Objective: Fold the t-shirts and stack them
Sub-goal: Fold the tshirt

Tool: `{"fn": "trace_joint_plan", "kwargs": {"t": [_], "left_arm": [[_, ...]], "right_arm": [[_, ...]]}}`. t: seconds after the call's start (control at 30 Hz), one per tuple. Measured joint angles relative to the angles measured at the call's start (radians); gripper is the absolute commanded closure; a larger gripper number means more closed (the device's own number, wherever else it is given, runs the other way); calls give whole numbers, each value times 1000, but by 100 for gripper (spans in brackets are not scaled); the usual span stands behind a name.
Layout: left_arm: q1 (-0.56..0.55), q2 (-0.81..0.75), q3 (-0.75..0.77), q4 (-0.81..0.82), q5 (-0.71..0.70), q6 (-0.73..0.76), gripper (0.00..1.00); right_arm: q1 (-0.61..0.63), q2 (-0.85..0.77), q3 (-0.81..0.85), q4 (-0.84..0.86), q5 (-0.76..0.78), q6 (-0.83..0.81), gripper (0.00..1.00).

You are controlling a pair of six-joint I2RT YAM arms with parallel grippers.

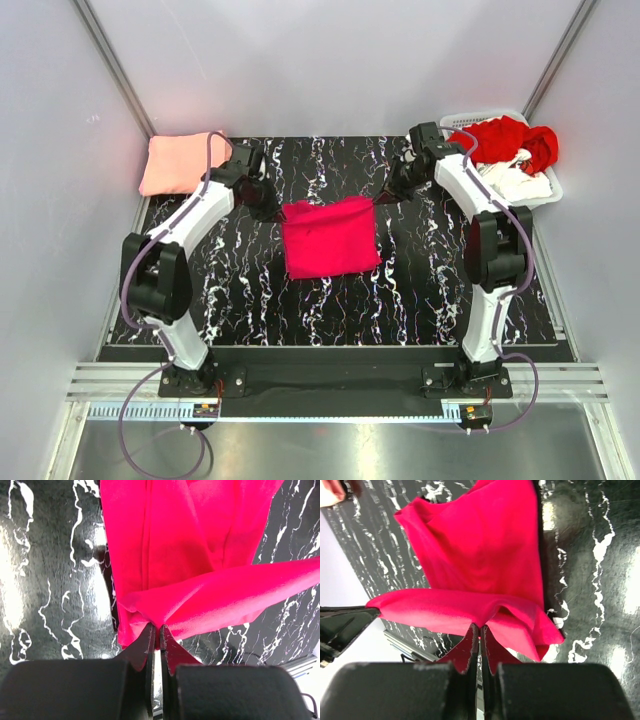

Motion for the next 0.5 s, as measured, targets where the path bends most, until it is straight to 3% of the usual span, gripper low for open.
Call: {"fn": "trace_joint_plan", "kwargs": {"t": [0.2, 0.37, 0.4, 0.43, 0.47, 0.5], "left_arm": [[14, 72, 57, 0, 17, 11, 97], [35, 170, 153, -9, 28, 22, 94], [42, 198, 180, -8, 29, 23, 91], [48, 223, 204, -10, 29, 25, 86], [57, 260, 241, -14, 31, 31, 70], [65, 302, 282, -15, 32, 43, 63]], "right_arm": [[-8, 76, 47, -5, 0, 4, 100], [-13, 185, 194, -19, -5, 9, 97], [-14, 214, 238, -27, -6, 11, 89], [-14, 248, 285, -37, -6, 12, 59], [-16, 284, 341, -49, -6, 18, 46], [-18, 326, 405, -64, -5, 18, 38]]}}
